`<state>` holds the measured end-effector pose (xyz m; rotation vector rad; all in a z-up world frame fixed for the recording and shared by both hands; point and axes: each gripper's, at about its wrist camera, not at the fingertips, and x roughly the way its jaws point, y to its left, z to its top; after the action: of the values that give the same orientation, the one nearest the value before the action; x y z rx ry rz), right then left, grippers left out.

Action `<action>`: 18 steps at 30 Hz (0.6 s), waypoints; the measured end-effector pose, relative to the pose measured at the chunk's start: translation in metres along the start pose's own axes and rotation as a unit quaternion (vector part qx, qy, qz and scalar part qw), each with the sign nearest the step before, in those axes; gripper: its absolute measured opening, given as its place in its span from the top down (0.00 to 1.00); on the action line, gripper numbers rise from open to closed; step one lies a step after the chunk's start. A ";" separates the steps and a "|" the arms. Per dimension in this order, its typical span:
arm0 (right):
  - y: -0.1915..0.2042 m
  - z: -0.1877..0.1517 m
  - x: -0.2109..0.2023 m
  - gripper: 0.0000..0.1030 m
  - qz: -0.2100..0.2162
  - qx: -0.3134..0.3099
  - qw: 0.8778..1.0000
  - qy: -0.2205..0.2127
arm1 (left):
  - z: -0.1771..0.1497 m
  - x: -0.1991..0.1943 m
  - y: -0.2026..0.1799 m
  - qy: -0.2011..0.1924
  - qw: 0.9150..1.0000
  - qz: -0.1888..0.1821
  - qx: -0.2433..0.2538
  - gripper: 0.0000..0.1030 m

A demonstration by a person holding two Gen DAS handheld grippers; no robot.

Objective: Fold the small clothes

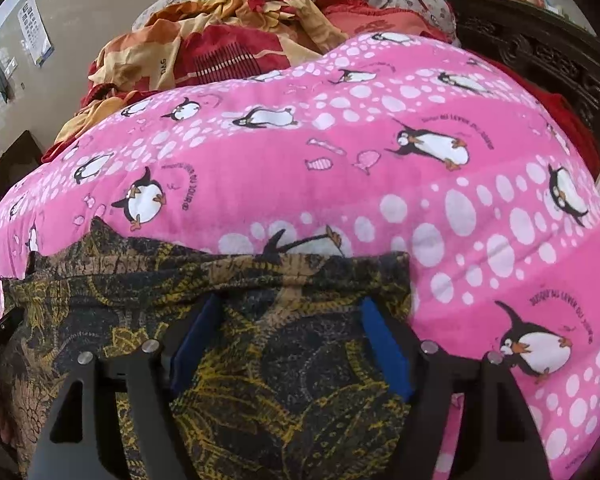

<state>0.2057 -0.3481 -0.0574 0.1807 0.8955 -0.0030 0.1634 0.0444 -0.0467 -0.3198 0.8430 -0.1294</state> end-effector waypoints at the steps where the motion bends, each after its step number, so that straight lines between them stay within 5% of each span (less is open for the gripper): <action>1: 0.002 0.000 -0.005 0.26 -0.010 -0.002 1.000 -0.005 | 0.000 0.000 0.000 0.000 1.000 0.001 0.001 0.91; 4: 0.020 0.000 -0.038 0.34 -0.075 -0.015 0.996 -0.039 | 0.000 0.000 -0.001 0.000 1.000 0.002 0.001 0.91; 6: 0.038 -0.008 -0.075 0.34 -0.044 -0.019 0.996 -0.078 | 0.000 0.000 -0.001 0.000 1.000 0.003 0.003 0.91; 12: 0.086 -0.075 -0.129 0.34 0.033 -0.111 0.991 -0.061 | 0.000 -0.001 -0.002 -0.003 1.000 0.008 0.006 0.91; 17: 0.082 -0.145 -0.098 0.32 0.027 -0.144 0.989 0.035 | 0.002 0.000 -0.016 0.017 0.998 0.039 0.043 0.88; 18: 0.075 -0.154 -0.099 0.31 0.044 -0.139 0.989 -0.005 | 0.003 -0.005 -0.020 0.030 0.997 0.043 0.056 0.88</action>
<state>0.0301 -0.2573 -0.0631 -0.0396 0.8680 0.2018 0.1632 0.0277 -0.0348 -0.1742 0.9043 -0.1070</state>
